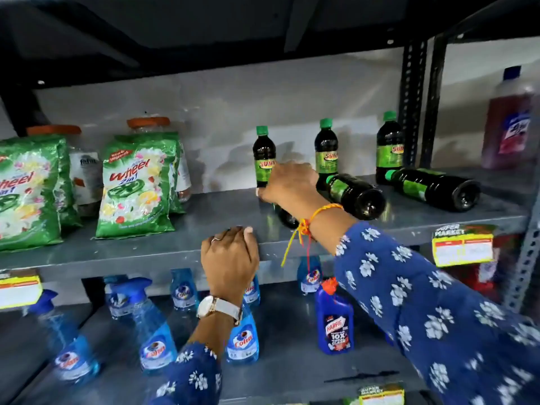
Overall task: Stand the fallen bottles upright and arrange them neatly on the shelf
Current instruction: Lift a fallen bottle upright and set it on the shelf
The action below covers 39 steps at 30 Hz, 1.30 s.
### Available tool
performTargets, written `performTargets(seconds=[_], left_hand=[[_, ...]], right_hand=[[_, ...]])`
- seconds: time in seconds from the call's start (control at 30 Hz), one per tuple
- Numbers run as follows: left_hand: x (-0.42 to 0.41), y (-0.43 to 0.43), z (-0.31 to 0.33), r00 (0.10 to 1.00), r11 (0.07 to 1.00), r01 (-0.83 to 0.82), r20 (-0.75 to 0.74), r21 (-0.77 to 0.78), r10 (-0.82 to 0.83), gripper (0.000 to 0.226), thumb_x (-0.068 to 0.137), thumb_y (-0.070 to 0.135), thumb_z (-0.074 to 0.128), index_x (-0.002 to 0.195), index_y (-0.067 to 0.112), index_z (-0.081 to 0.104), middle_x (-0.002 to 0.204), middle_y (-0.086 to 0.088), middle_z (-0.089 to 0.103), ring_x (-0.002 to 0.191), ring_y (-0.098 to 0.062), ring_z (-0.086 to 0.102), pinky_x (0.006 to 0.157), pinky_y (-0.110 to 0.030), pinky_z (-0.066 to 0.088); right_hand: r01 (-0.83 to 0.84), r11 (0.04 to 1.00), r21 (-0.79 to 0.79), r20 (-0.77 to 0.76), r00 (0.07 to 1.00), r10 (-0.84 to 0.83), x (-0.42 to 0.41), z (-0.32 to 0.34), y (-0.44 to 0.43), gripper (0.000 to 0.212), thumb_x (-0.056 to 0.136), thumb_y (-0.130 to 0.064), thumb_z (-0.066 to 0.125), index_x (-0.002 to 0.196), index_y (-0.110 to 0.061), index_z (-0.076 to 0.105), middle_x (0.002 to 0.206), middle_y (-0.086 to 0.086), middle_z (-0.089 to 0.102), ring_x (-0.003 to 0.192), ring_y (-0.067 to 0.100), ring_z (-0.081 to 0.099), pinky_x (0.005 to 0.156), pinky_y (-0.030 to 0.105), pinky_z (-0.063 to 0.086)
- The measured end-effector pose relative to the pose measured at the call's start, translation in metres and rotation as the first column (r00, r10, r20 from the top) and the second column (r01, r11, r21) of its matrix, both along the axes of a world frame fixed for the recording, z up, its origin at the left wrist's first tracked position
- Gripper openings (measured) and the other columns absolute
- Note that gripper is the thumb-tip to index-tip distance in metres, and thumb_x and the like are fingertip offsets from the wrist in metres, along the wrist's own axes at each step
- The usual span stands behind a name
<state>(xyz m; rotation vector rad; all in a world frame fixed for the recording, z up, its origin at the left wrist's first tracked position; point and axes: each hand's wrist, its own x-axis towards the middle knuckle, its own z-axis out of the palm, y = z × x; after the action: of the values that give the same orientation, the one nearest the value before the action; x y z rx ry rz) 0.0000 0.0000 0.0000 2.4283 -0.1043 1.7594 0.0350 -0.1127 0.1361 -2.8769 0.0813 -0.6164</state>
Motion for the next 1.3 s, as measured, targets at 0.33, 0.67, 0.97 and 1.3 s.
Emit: performTargets(seconds=[0.33, 0.67, 0.97, 1.3], left_hand=[[0.014, 0.005, -0.007, 0.991, 1.0, -0.016, 0.132, 0.002, 0.016, 0.034, 0.087, 0.021, 0.044, 0.066, 0.013, 0.069, 0.06, -0.004, 0.066, 0.056, -0.028, 0.058, 0.058, -0.035, 0.026], [0.009, 0.001, -0.006, 0.992, 0.999, 0.046, 0.12, -0.028, -0.042, 0.034, 0.086, 0.021, 0.042, 0.066, 0.014, 0.069, 0.064, -0.002, 0.067, 0.056, -0.025, 0.058, 0.06, -0.034, 0.027], [0.006, 0.0, -0.006, 0.996, 0.998, 0.036, 0.083, -0.047, -0.032, 0.035, 0.087, 0.021, 0.042, 0.066, 0.014, 0.068, 0.062, -0.003, 0.066, 0.056, -0.024, 0.057, 0.06, -0.034, 0.027], [0.004, -0.002, -0.005, 0.996, 0.998, 0.03, 0.086, -0.058, -0.025, 0.035, 0.086, 0.021, 0.042, 0.065, 0.013, 0.068, 0.063, -0.004, 0.067, 0.056, -0.024, 0.058, 0.061, -0.034, 0.028]], right_hand=[[0.136, 0.976, -0.171, -0.011, 0.99, -0.14, 0.011, -0.018, 0.006, 0.038, 0.081, -0.03, 0.064, 0.115, -0.014, 0.06, 0.114, 0.003, 0.064, 0.107, 0.024, 0.061, 0.069, 0.027, 0.045], [-0.283, 0.784, 0.553, 0.287, 0.948, 0.14, 0.003, -0.056, -0.03, 0.066, 0.063, -0.058, 0.07, 0.112, -0.016, 0.058, 0.111, 0.009, 0.068, 0.109, 0.03, 0.059, 0.09, 0.038, 0.048], [-0.303, 0.789, 0.535, 0.248, 0.949, 0.196, 0.014, -0.064, -0.026, 0.1, 0.045, -0.074, 0.072, 0.117, -0.013, 0.041, 0.112, 0.001, 0.047, 0.099, 0.019, 0.051, 0.087, 0.038, 0.048], [-0.452, 0.658, 0.602, 0.307, 0.892, 0.332, 0.02, -0.067, -0.031, 0.081, 0.059, -0.035, 0.086, 0.115, -0.012, 0.032, 0.115, 0.004, 0.045, 0.103, 0.018, 0.05, 0.084, 0.029, 0.041]])
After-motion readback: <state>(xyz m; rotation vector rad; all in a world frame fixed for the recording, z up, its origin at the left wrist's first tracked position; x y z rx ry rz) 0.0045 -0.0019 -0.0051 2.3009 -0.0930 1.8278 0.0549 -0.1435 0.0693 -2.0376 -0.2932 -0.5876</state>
